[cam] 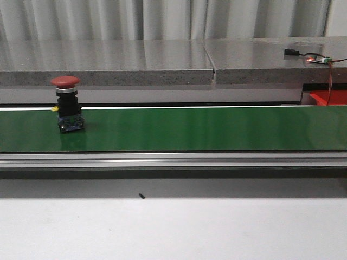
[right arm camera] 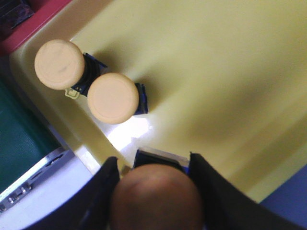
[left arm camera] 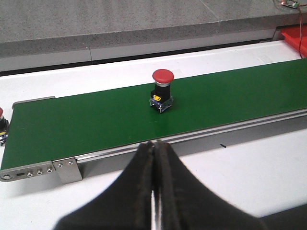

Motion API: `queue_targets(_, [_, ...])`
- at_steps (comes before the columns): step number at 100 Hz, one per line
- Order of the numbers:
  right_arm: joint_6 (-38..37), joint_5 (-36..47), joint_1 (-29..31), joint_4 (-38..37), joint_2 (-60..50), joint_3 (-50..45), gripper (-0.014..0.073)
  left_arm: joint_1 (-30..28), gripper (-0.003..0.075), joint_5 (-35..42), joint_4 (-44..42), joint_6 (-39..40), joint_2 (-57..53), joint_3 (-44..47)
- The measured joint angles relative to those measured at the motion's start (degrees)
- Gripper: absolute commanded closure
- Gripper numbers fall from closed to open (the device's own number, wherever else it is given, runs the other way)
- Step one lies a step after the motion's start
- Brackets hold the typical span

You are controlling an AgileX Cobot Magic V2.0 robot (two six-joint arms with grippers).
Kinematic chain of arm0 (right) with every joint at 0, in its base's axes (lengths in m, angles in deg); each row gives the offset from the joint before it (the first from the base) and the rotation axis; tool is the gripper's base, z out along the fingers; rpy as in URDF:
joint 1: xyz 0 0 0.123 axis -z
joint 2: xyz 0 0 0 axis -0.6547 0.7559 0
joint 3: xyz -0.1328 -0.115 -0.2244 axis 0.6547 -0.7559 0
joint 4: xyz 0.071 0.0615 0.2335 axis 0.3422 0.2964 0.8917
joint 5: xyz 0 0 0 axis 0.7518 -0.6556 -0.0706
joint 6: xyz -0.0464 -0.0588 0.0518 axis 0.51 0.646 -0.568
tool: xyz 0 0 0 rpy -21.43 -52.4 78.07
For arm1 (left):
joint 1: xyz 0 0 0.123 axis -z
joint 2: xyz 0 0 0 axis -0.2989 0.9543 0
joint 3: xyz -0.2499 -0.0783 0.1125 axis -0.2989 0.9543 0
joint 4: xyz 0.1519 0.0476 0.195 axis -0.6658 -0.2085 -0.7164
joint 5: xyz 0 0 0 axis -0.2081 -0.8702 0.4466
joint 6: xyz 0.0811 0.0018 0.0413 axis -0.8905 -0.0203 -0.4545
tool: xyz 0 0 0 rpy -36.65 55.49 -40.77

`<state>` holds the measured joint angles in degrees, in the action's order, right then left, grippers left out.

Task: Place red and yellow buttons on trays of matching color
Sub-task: 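Lower the yellow button into the yellow tray and open the right gripper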

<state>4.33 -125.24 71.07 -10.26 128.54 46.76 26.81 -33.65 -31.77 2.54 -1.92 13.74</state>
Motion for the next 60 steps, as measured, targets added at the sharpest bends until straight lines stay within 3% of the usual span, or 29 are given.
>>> queue_targets(25, [0.0,8.15,0.0,1.29,3.4,-5.67,0.0536,0.0,0.0739,0.0,0.0,0.0,0.0,0.0])
queue_targets(60, [0.0,13.4,-1.26,1.72,9.39,-6.72,0.0536,0.0,0.0739,0.0,0.0,0.0,0.0,0.0])
